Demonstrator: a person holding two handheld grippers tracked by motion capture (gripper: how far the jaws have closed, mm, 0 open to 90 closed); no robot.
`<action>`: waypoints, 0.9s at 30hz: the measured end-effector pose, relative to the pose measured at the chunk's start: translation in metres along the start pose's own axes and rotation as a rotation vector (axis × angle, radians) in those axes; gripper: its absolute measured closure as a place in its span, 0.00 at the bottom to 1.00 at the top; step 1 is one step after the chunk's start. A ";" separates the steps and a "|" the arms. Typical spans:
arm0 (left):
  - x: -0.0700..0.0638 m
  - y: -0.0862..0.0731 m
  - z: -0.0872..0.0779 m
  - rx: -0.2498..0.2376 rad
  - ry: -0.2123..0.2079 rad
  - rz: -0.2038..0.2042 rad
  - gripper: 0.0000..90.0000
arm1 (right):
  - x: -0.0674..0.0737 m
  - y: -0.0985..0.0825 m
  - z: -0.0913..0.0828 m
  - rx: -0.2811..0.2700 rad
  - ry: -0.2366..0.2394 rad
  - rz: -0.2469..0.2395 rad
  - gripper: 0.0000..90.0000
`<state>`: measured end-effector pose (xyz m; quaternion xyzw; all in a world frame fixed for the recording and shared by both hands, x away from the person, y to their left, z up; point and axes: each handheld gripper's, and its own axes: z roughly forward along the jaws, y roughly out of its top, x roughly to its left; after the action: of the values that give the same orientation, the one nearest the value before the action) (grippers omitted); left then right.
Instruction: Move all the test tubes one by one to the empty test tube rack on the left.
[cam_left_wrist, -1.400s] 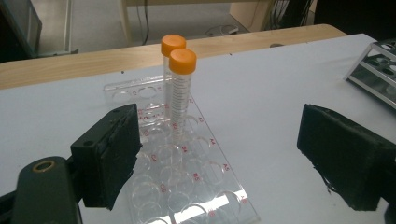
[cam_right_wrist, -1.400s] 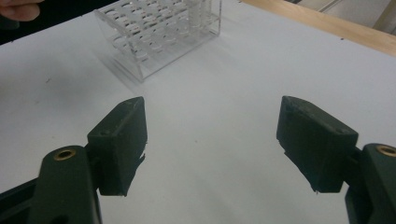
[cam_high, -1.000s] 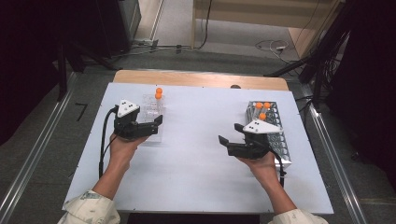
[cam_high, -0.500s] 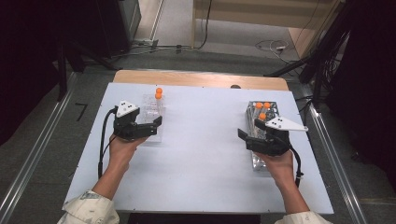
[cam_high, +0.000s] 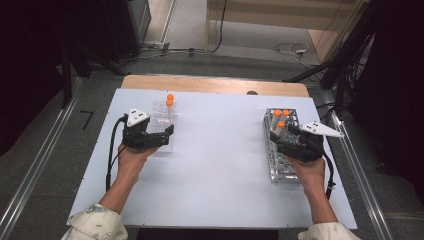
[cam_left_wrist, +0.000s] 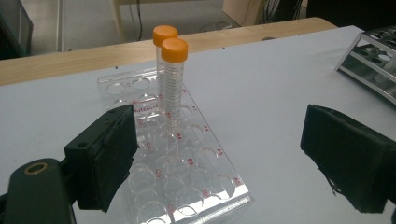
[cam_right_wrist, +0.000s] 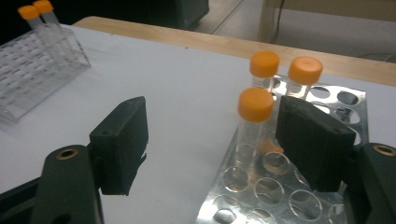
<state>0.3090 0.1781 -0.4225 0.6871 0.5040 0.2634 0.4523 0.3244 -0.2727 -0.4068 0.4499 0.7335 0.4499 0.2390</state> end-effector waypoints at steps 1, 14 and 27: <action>-0.001 0.000 0.000 0.002 0.000 -0.001 0.13 | -0.002 -0.001 0.002 0.006 -0.008 0.000 0.29; -0.004 -0.004 -0.006 0.000 0.000 0.011 0.13 | -0.013 -0.001 0.028 0.090 -0.063 0.056 0.51; -0.005 -0.006 -0.007 0.006 -0.002 0.007 0.13 | -0.009 0.000 0.041 0.173 -0.122 0.033 0.61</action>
<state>0.2990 0.1764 -0.4244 0.6905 0.5019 0.2627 0.4498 0.3596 -0.2624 -0.4271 0.5074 0.7461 0.3607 0.2362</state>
